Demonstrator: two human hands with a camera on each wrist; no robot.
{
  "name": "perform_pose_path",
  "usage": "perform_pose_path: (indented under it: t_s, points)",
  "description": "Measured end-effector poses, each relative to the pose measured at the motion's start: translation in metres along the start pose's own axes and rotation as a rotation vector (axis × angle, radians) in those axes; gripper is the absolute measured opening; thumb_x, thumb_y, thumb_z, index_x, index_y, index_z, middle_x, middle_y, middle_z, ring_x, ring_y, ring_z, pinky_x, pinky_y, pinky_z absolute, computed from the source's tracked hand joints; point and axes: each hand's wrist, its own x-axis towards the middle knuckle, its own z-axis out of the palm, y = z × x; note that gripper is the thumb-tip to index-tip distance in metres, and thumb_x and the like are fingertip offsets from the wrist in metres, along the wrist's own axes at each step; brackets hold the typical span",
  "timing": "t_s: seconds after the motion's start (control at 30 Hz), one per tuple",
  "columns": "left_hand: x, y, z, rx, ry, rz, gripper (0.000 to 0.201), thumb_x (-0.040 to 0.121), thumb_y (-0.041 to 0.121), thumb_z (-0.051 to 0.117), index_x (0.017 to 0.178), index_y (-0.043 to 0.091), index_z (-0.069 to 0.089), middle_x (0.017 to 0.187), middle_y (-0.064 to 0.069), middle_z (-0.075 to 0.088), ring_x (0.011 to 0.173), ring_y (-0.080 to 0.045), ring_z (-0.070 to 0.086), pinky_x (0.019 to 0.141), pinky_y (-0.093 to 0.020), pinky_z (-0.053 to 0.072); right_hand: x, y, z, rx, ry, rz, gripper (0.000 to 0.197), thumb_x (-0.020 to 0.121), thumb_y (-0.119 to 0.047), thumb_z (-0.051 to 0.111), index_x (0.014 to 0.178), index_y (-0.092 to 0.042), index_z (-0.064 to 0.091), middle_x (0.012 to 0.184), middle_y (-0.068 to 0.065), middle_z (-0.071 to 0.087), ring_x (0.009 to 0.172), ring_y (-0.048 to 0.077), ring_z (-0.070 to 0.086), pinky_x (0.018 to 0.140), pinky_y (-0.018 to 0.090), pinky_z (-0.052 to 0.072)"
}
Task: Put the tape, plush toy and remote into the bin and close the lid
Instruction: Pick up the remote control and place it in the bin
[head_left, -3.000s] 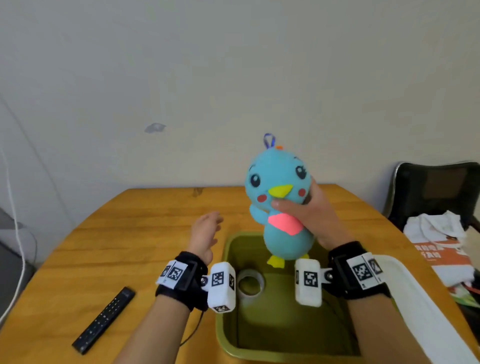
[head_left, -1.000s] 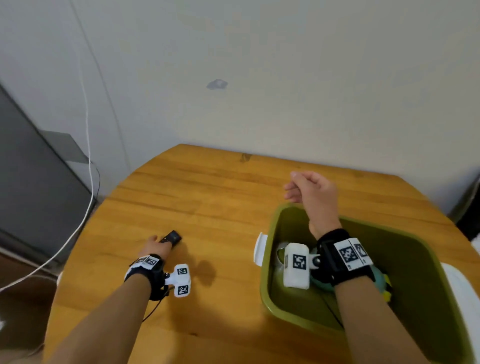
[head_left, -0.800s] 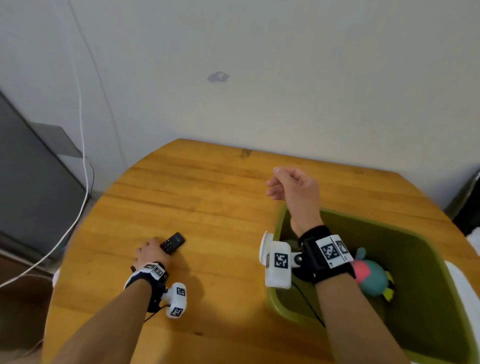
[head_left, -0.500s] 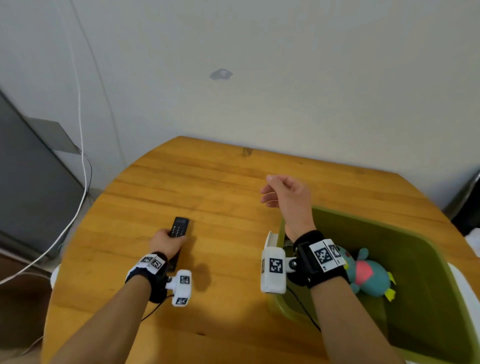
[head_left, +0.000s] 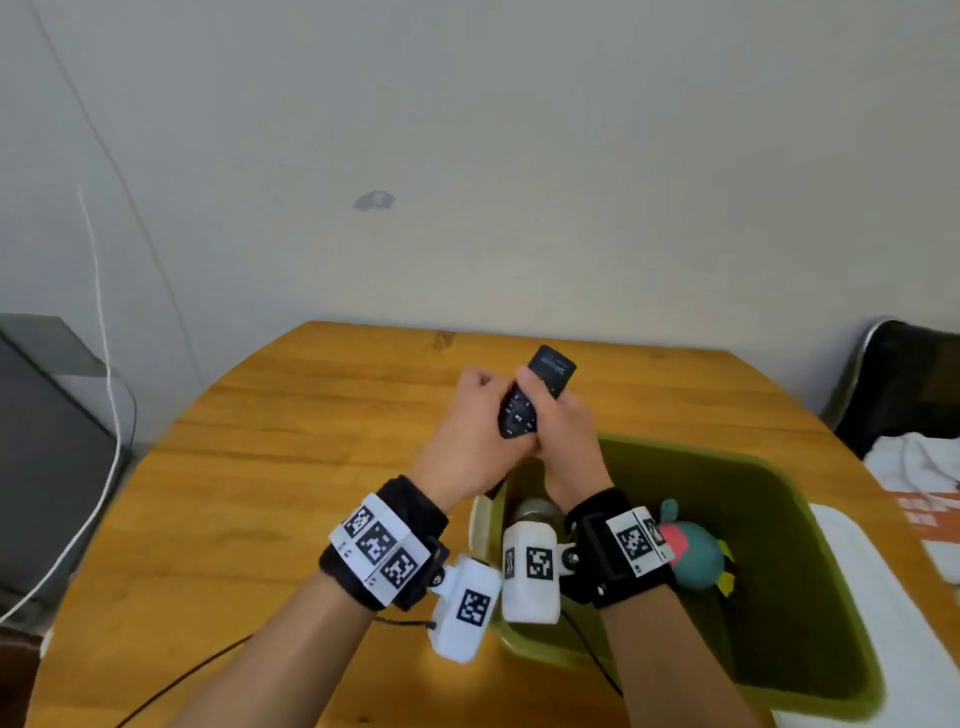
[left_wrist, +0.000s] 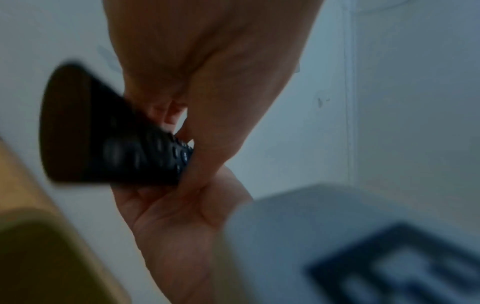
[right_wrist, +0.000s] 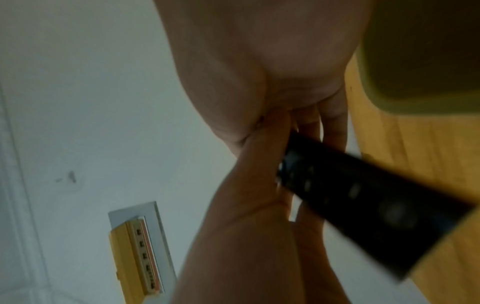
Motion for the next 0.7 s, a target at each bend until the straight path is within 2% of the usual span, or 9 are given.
perform_pose_path:
  t_s: [0.1, 0.17, 0.27, 0.4, 0.47, 0.5, 0.6, 0.63, 0.7]
  points:
    - [0.002, 0.016, 0.017, -0.101, -0.039, 0.007, 0.035, 0.086, 0.034, 0.073, 0.12, 0.025, 0.07, 0.121, 0.003, 0.053, 0.104, -0.011, 0.056, 0.092, -0.023, 0.047, 0.004, -0.012, -0.04, 0.051, 0.033, -0.003, 0.022, 0.097, -0.027, 0.066, 0.104, -0.006, 0.065, 0.08, 0.01, 0.069, 0.063, 0.018, 0.066, 0.055, 0.029, 0.054]
    - [0.01, 0.017, 0.023, -0.341, -0.05, -0.151, 0.025, 0.089, 0.033, 0.071, 0.112, 0.025, 0.073, 0.12, 0.003, 0.063, 0.109, -0.015, 0.06, 0.093, -0.028, 0.048, 0.007, -0.02, -0.066, 0.048, 0.022, 0.024, 0.023, 0.093, -0.03, 0.071, 0.098, -0.009, 0.062, 0.074, 0.007, 0.066, 0.056, 0.018, 0.062, 0.053, 0.03, 0.052]
    - [0.026, 0.007, 0.03, -0.682, -0.064, -0.464, 0.027, 0.095, 0.029, 0.064, 0.119, 0.019, 0.071, 0.125, 0.0, 0.069, 0.117, -0.019, 0.061, 0.094, -0.037, 0.05, 0.017, -0.033, -0.103, -0.15, 0.018, 0.001, 0.036, 0.082, -0.034, 0.083, 0.096, -0.013, 0.056, 0.066, 0.002, 0.057, 0.049, 0.016, 0.057, 0.048, 0.028, 0.049]
    - [0.041, -0.022, 0.041, -0.765, 0.057, -0.719, 0.025, 0.099, 0.026, 0.055, 0.119, 0.013, 0.062, 0.134, 0.0, 0.062, 0.127, -0.02, 0.052, 0.105, -0.044, 0.035, 0.029, -0.042, -0.131, -0.578, -0.094, -0.132, 0.034, 0.083, -0.027, 0.077, 0.106, -0.012, 0.055, 0.078, 0.004, 0.057, 0.06, 0.018, 0.058, 0.054, 0.031, 0.049]
    - [0.041, -0.03, 0.051, -0.764, 0.048, -0.818, 0.02, 0.101, 0.022, 0.051, 0.116, 0.012, 0.058, 0.131, -0.003, 0.059, 0.131, -0.024, 0.049, 0.109, -0.047, 0.032, 0.035, -0.04, -0.139, -0.883, -0.24, -0.214, 0.03, 0.085, -0.028, 0.071, 0.106, -0.015, 0.053, 0.08, 0.002, 0.055, 0.063, 0.017, 0.053, 0.058, 0.029, 0.043]
    - [0.04, -0.033, 0.056, -0.793, 0.024, -0.862, 0.018, 0.101, 0.021, 0.05, 0.114, 0.01, 0.057, 0.127, -0.005, 0.058, 0.127, -0.026, 0.052, 0.106, -0.047, 0.037, 0.038, -0.036, -0.143, -1.05, -0.345, -0.231, 0.031, 0.086, -0.031, 0.069, 0.106, -0.016, 0.051, 0.08, 0.001, 0.054, 0.062, 0.017, 0.052, 0.057, 0.029, 0.041]
    - [0.033, -0.037, 0.068, -0.905, -0.03, -0.948, 0.014, 0.098, 0.016, 0.055, 0.103, 0.004, 0.06, 0.103, -0.014, 0.064, 0.087, -0.029, 0.061, 0.077, -0.04, 0.054, 0.043, -0.016, -0.149, -1.505, -0.663, -0.232, 0.04, 0.086, -0.044, 0.064, 0.108, -0.018, 0.044, 0.077, -0.001, 0.054, 0.061, 0.018, 0.054, 0.052, 0.029, 0.039]
    - [0.031, -0.038, 0.072, -0.899, -0.023, -0.954, 0.015, 0.096, 0.015, 0.059, 0.105, 0.004, 0.063, 0.1, -0.017, 0.066, 0.083, -0.03, 0.062, 0.076, -0.041, 0.056, 0.044, -0.008, -0.151, -1.596, -0.755, -0.214, 0.044, 0.086, -0.046, 0.063, 0.112, -0.017, 0.042, 0.076, -0.001, 0.053, 0.06, 0.017, 0.052, 0.051, 0.03, 0.039]
    - [0.03, -0.04, 0.079, -0.859, 0.021, -0.925, 0.025, 0.097, 0.012, 0.061, 0.121, 0.006, 0.065, 0.112, -0.021, 0.069, 0.098, -0.034, 0.066, 0.09, -0.047, 0.056, 0.045, 0.012, -0.153, -1.695, -0.922, -0.173, 0.05, 0.089, -0.047, 0.062, 0.12, -0.014, 0.04, 0.075, -0.001, 0.053, 0.059, 0.016, 0.052, 0.049, 0.03, 0.04]
